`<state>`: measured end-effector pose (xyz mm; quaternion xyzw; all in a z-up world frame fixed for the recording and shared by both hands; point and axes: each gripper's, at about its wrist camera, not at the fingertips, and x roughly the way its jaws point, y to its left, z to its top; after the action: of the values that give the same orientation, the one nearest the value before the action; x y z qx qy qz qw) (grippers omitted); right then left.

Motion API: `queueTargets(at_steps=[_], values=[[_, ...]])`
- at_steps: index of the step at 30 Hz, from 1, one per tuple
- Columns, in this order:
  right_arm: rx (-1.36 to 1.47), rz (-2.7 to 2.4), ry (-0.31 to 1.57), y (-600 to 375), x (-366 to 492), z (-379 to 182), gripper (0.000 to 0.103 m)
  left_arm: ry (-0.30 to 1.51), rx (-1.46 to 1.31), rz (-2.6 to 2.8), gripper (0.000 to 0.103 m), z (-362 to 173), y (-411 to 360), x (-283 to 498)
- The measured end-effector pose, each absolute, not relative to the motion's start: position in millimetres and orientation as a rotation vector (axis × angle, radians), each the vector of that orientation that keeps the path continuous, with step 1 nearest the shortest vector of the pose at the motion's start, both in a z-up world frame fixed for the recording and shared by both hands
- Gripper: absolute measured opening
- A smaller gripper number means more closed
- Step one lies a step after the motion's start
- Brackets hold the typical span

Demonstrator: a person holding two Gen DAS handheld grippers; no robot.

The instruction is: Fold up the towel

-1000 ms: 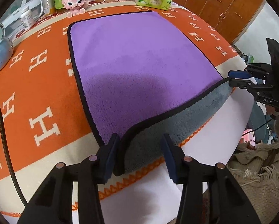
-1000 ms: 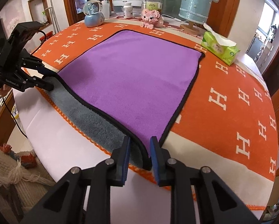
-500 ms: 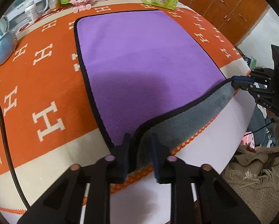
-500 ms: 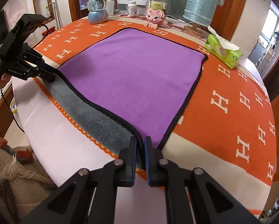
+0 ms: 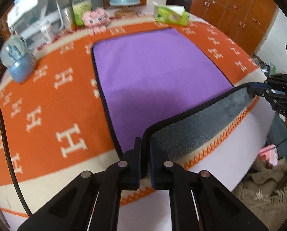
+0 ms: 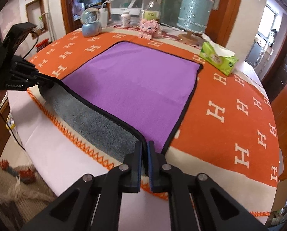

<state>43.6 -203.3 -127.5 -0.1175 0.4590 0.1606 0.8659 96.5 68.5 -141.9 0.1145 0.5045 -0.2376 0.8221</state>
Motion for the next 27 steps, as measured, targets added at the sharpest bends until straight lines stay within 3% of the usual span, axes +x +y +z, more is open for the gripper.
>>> queueTargets(at_steps=[15, 27], values=[[-0.131, 0.153, 0.806, -212, 144, -66, 0.005, 0.863, 0.19, -0.304, 0.005, -88, 58, 188], [-0.096, 0.026, 0.816, -214, 247, -87, 0.005, 0.836, 0.16, -0.147, 0.005, -99, 37, 286]])
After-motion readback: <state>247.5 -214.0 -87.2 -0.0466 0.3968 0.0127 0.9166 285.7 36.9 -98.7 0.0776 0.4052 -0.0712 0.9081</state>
